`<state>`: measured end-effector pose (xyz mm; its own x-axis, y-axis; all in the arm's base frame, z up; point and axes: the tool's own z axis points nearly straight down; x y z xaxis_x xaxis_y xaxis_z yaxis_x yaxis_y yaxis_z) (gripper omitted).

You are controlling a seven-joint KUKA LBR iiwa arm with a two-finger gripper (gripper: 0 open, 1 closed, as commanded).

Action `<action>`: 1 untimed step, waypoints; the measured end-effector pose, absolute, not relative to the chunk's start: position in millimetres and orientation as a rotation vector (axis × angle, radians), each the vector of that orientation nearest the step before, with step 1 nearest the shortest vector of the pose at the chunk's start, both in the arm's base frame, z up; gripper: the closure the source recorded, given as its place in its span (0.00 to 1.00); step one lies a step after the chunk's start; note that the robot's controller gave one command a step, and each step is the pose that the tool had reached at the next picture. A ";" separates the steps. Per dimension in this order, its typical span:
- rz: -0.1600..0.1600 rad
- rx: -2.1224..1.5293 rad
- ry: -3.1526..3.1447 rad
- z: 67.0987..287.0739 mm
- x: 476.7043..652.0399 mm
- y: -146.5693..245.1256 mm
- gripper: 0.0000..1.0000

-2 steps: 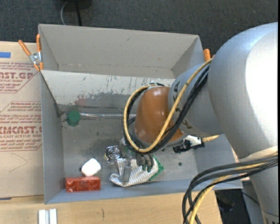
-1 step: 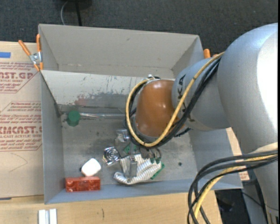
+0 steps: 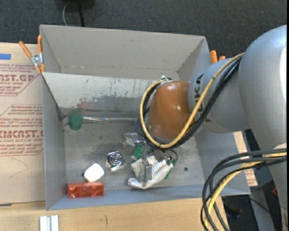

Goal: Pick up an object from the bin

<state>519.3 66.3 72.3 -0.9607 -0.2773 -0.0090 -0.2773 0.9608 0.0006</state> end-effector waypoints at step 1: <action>0.005 -0.019 3.134 73.8 512.8 54.5 0.00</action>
Offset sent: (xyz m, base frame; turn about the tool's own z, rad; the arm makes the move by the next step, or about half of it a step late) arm -0.0270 -0.0373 0.0134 0.1396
